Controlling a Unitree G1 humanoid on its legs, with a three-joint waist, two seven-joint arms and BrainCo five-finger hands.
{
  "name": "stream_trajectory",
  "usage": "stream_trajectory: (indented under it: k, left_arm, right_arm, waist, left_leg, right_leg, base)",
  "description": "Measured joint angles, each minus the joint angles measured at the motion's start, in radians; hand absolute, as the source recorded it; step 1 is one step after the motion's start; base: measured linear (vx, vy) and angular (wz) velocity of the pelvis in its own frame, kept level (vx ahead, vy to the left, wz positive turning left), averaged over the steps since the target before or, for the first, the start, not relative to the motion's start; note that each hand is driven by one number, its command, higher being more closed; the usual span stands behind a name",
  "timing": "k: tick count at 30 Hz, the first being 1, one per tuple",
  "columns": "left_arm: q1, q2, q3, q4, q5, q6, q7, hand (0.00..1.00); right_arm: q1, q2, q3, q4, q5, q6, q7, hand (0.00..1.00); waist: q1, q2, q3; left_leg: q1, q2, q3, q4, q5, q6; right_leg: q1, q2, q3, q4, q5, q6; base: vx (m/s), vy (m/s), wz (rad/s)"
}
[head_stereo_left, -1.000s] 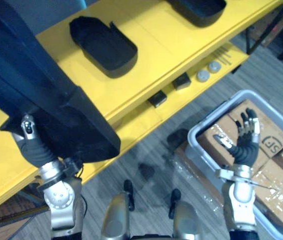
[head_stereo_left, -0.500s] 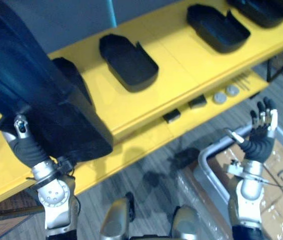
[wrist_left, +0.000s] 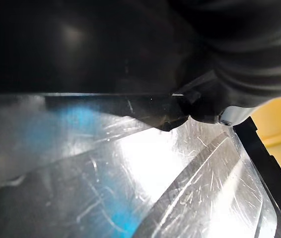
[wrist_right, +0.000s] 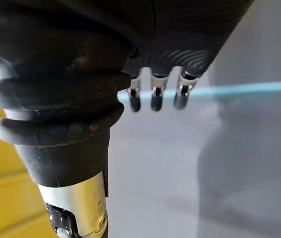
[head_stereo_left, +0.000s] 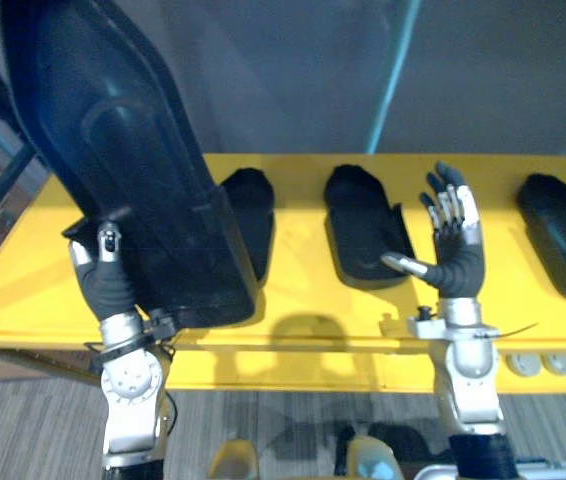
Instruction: Walk over and take plastic housings, then place them on the shelf
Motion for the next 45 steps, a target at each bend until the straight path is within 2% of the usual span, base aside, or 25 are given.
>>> stream_trajectory:
  k: [2, 3, 4, 6, 9, 11, 13, 14, 17, 20, 24, 26, 27, 29, 31, 34, 36, 40, 45]
  left_arm:
    - [0.019, -0.011, -0.011, 0.0, -0.012, -0.002, -0.023, 1.0]
    - [0.02, -0.011, -0.011, 0.0, -0.013, -0.004, -0.028, 1.0]
    - [0.021, -0.01, -0.011, 0.0, -0.025, -0.013, -0.036, 1.0]
    - [0.023, -0.01, -0.012, -0.001, -0.042, -0.026, -0.043, 1.0]
    - [0.054, -0.01, -0.004, -0.022, -0.049, -0.036, -0.053, 1.0]
    - [0.07, -0.009, 0.007, -0.044, -0.046, -0.036, -0.05, 1.0]
    - [0.1, -0.009, 0.069, -0.09, -0.036, -0.036, -0.043, 1.0]
    - [0.109, -0.009, 0.093, -0.098, -0.028, -0.033, -0.036, 1.0]
    - [0.163, -0.009, 0.254, -0.12, 0.044, 0.016, 0.003, 1.0]
    - [0.203, -0.008, 0.365, -0.104, 0.07, 0.068, 0.01, 1.0]
    - [0.202, 0.057, 0.473, 0.057, 0.08, 0.157, 0.019, 1.0]
    - [0.186, 0.115, 0.512, 0.188, 0.088, 0.219, 0.02, 1.0]
    - [0.174, 0.137, 0.518, 0.226, 0.088, 0.236, 0.02, 1.0]
    - [0.113, 0.243, 0.521, 0.405, 0.088, 0.278, 0.018, 1.0]
    - [0.076, 0.322, 0.521, 0.516, 0.087, 0.306, 0.008, 1.0]
    - [0.02, 0.442, 0.506, 0.636, 0.087, 0.366, -0.052, 1.0]
    - [-0.029, 0.496, 0.489, 0.714, 0.088, 0.401, -0.1, 1.0]
    - [-0.143, 0.603, 0.366, 0.905, 0.115, 0.462, -0.196, 1.0]
    - [-0.242, 0.691, 0.315, 1.013, 0.168, 0.512, -0.315, 1.0]
  right_arm:
    - [0.03, 0.011, -0.009, -0.024, -0.055, 0.007, -0.052, 0.0]
    - [0.037, 0.016, -0.015, -0.028, -0.067, 0.007, -0.072, 0.0]
    - [0.043, 0.026, -0.027, -0.038, -0.111, 0.008, -0.122, 0.0]
    - [0.046, 0.03, -0.055, -0.075, -0.152, 0.008, -0.181, 0.0]
    - [0.069, 0.032, -0.191, -0.193, -0.245, 0.009, -0.309, 0.0]
    - [0.088, 0.034, -0.261, -0.228, -0.253, 0.01, -0.353, 0.0]
    - [0.125, 0.044, -0.408, -0.268, -0.254, 0.013, -0.432, 0.0]
    - [0.139, 0.047, -0.442, -0.272, -0.253, 0.014, -0.448, 0.0]
    - [0.238, 0.082, -0.592, -0.282, -0.244, 0.041, -0.533, 0.0]
    - [0.303, 0.12, -0.688, -0.245, -0.198, 0.05, -0.608, 0.0]
    - [0.352, 0.169, -0.78, -0.042, -0.122, 0.054, -0.711, 0.0]
    - [0.377, 0.194, -0.801, 0.094, -0.12, 0.085, -0.757, 0.0]
    - [0.387, 0.197, -0.802, 0.136, -0.114, 0.091, -0.765, 0.0]
    - [0.405, 0.204, -0.828, 0.305, -0.088, 0.094, -0.778, 0.0]
    - [0.412, 0.205, -0.84, 0.387, -0.074, 0.094, -0.785, 0.0]
    - [0.419, 0.198, -0.841, 0.487, -0.066, 0.102, -0.783, 0.0]
    - [0.417, 0.186, -0.841, 0.544, -0.03, 0.127, -0.782, 0.0]
    - [0.397, 0.146, -0.849, 0.681, 0.01, 0.178, -0.762, 0.0]
    - [0.337, 0.13, -0.847, 0.755, 0.036, 0.219, -0.725, 0.0]
  waist:
    - [-0.004, -0.003, -0.002]
    - [-0.004, -0.003, -0.002]
    - [-0.004, -0.003, -0.002]
    - [-0.004, -0.005, -0.004]
    - [-0.007, -0.02, -0.041]
    - [-0.016, -0.027, -0.065]
    - [-0.031, -0.03, -0.081]
    - [-0.033, -0.026, -0.088]
    - [-0.072, 0.005, -0.117]
    - [-0.091, 0.036, -0.133]
    - [-0.12, 0.063, -0.14]
    - [-0.134, 0.076, -0.144]
    - [-0.135, 0.078, -0.142]
    - [-0.136, 0.088, -0.131]
    - [-0.137, 0.091, -0.129]
    - [-0.14, 0.096, -0.129]
    - [-0.139, 0.106, -0.124]
    - [-0.154, 0.125, -0.116]
    - [-0.183, 0.11, -0.091]
  left_leg:
    - [0.006, 0.0, 0.039, -0.071, 0.049, 0.012]
    - [0.006, 0.002, 0.055, -0.083, 0.053, 0.019]
    - [0.004, 0.017, 0.1, -0.093, 0.065, 0.021]
    - [0.006, 0.015, 0.117, -0.109, 0.082, 0.016]
    - [0.027, -0.003, 0.152, -0.142, 0.105, 0.006]
    - [0.029, -0.005, 0.166, -0.148, 0.106, 0.006]
    - [0.07, -0.008, 0.194, -0.173, 0.106, 0.006]
    - [0.077, -0.007, 0.204, -0.179, 0.106, 0.006]
    - [0.099, -0.004, 0.231, -0.211, 0.108, 0.003]
    - [0.111, -0.001, 0.274, -0.228, 0.108, 0.003]
    - [0.128, 0.001, 0.308, -0.243, 0.108, 0.003]
    - [0.128, -0.001, 0.325, -0.245, 0.107, 0.003]
    - [0.128, 0.0, 0.329, -0.245, 0.107, 0.003]
    - [0.129, 0.0, 0.333, -0.243, 0.105, 0.007]
    - [0.129, -0.001, 0.351, -0.242, 0.1, 0.013]
    - [0.132, -0.007, 0.373, -0.251, 0.093, 0.024]
    - [0.131, -0.014, 0.385, -0.26, 0.094, 0.023]
    - [0.131, -0.024, 0.403, -0.274, 0.098, 0.018]
    - [0.142, -0.022, 0.447, -0.274, 0.098, 0.018]
  right_leg:
    - [0.026, -0.018, -0.053, -0.028, -0.003, -0.004]
    - [0.031, -0.018, -0.062, -0.037, -0.003, -0.003]
    - [0.036, -0.021, -0.079, -0.041, -0.002, -0.001]
    - [0.036, -0.031, -0.086, -0.039, 0.006, 0.012]
    - [0.037, -0.044, -0.075, -0.053, 0.016, 0.027]
    - [0.038, -0.046, -0.072, -0.065, 0.018, 0.031]
    - [0.056, -0.044, -0.052, -0.079, 0.02, 0.034]
    - [0.057, -0.042, -0.044, -0.083, 0.021, 0.035]
    - [0.051, -0.033, -0.021, -0.097, 0.023, 0.038]
    - [0.027, -0.025, 0.015, -0.1, 0.023, 0.038]
    - [0.013, -0.019, 0.047, -0.095, 0.021, 0.038]
    - [-0.003, -0.018, 0.065, -0.085, 0.015, 0.035]
    - [-0.007, -0.018, 0.069, -0.081, 0.014, 0.034]
    - [-0.009, -0.018, 0.075, -0.077, 0.013, 0.034]
    - [-0.02, -0.017, 0.089, -0.072, 0.013, 0.034]
    - [-0.031, -0.018, 0.111, -0.071, 0.016, 0.038]
    - [-0.043, -0.02, 0.122, -0.072, 0.019, 0.043]
    - [-0.058, -0.022, 0.141, -0.078, 0.027, 0.055]
    - [-0.055, -0.016, 0.151, -0.09, 0.03, 0.054]
  base:
    - [-0.03, -0.046, 0.71]
    - [-0.03, -0.037, 0.63]
    - [-0.01, -0.013, 0.39]
    - [0.0, 0.01, 0.21]
    - [0.05, 0.039, -0.06]
    - [0.07, 0.035, -0.09]
    - [0.08, 0.034, -0.26]
    - [0.05, 0.02, -0.31]
    - [0.04, 0.003, -0.25]
    - [0.03, 0.011, -0.37]
    - [0.02, 0.009, -0.23]
    - [0.0, 0.011, -0.2]
    - [-0.01, 0.001, -0.14]
    - [-0.03, -0.004, -0.07]
    - [-0.02, 0.015, -0.18]
    - [0.01, 0.03, -0.16]
    - [0.04, 0.052, -0.14]
    - [0.07, 0.042, -0.08]
    - [0.06, 0.014, -0.11]
